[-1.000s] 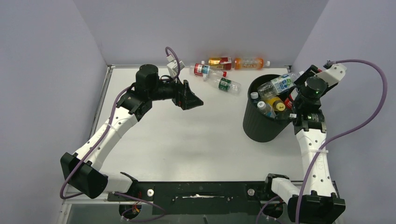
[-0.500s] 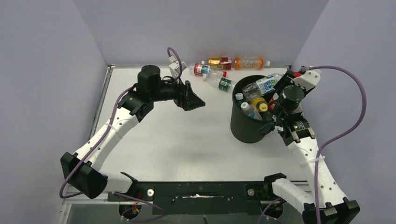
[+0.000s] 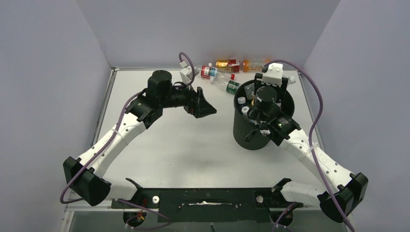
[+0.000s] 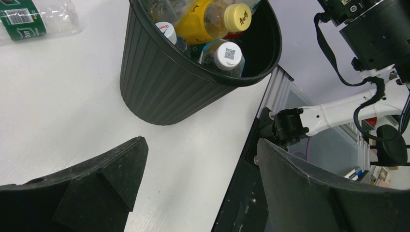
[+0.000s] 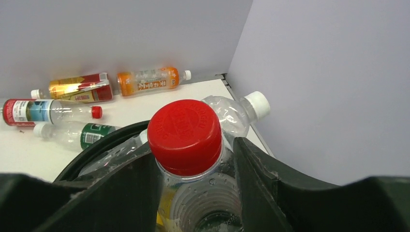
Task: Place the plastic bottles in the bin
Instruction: Place the plastic bottle in the trash bin.
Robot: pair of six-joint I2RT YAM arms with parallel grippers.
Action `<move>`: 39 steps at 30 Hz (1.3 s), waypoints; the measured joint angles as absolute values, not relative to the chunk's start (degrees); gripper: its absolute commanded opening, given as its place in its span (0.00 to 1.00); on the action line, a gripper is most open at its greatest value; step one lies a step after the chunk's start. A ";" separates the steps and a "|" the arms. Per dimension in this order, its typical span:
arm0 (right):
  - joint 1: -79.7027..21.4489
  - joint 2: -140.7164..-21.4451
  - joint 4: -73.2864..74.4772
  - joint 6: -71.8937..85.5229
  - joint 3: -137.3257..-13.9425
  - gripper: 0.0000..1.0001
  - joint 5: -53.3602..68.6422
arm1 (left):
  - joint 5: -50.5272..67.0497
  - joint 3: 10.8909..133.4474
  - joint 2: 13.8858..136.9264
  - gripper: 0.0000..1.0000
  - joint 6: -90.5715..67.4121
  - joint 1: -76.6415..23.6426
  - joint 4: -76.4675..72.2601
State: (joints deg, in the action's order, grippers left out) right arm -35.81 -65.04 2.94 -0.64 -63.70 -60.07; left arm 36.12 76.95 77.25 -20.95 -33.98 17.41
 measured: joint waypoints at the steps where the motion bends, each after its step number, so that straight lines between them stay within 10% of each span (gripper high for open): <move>1: -36.16 -65.23 2.83 -0.95 -63.72 0.60 -60.36 | 35.81 76.95 77.25 0.84 -20.93 -34.30 17.56; 18: -41.30 -58.28 19.53 4.54 -63.83 0.92 -60.38 | 30.04 76.97 77.06 0.84 -20.93 -40.77 18.70; 33: -39.90 -58.78 36.69 17.10 -89.76 0.88 -55.42 | 25.21 76.97 77.06 0.83 -21.87 -45.12 19.53; 39: -23.40 -65.32 45.60 21.67 -99.92 0.89 -48.05 | 23.90 77.06 77.06 0.84 -21.91 -46.52 19.73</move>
State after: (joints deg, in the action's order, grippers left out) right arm -23.40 -65.32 45.60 21.67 -99.92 -48.05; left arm 23.90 77.06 77.06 -21.91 -46.52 19.73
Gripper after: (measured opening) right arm 0.884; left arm 0.836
